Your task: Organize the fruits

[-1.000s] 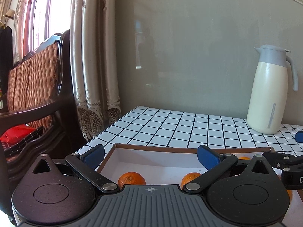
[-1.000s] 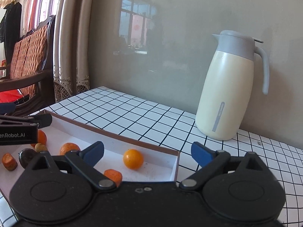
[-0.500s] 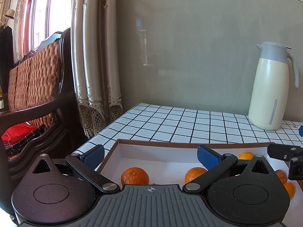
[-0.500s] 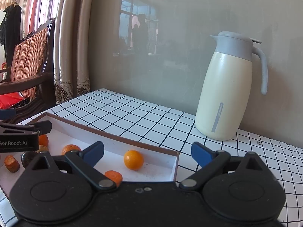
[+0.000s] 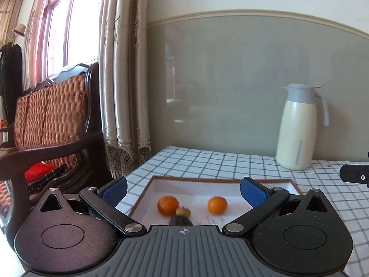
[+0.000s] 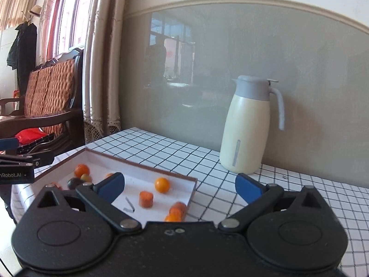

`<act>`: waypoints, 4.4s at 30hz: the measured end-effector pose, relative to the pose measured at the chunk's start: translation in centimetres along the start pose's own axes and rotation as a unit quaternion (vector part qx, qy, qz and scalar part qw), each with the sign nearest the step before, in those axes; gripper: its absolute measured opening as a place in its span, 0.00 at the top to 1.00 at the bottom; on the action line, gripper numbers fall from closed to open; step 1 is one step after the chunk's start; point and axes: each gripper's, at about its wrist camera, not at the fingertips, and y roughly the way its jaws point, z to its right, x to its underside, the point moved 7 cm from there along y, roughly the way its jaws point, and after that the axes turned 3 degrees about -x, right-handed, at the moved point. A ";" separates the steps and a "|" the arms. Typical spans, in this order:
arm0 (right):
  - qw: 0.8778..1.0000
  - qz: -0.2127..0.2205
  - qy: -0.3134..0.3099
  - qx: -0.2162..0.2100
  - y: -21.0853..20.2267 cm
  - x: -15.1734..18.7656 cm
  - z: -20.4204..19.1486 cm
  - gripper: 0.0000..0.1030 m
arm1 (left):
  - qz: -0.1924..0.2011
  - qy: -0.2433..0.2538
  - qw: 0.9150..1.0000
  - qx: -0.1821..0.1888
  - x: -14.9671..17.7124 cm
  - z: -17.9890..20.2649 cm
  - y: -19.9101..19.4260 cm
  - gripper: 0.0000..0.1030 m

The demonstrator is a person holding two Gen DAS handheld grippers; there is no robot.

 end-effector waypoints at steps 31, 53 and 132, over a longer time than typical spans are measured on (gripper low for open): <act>0.996 0.013 0.069 0.058 -13.8 8.6 1.0 0.06 | 0.043 0.027 0.997 0.050 6.5 2.2 -17.1 0.00; 0.997 0.002 0.037 0.060 -13.3 8.6 -0.2 0.06 | 0.037 0.011 0.998 0.056 6.8 1.6 -16.7 0.00; 0.997 -0.002 0.038 0.060 -13.1 8.9 -0.2 0.06 | 0.031 0.011 0.997 0.072 7.0 2.5 -16.7 0.00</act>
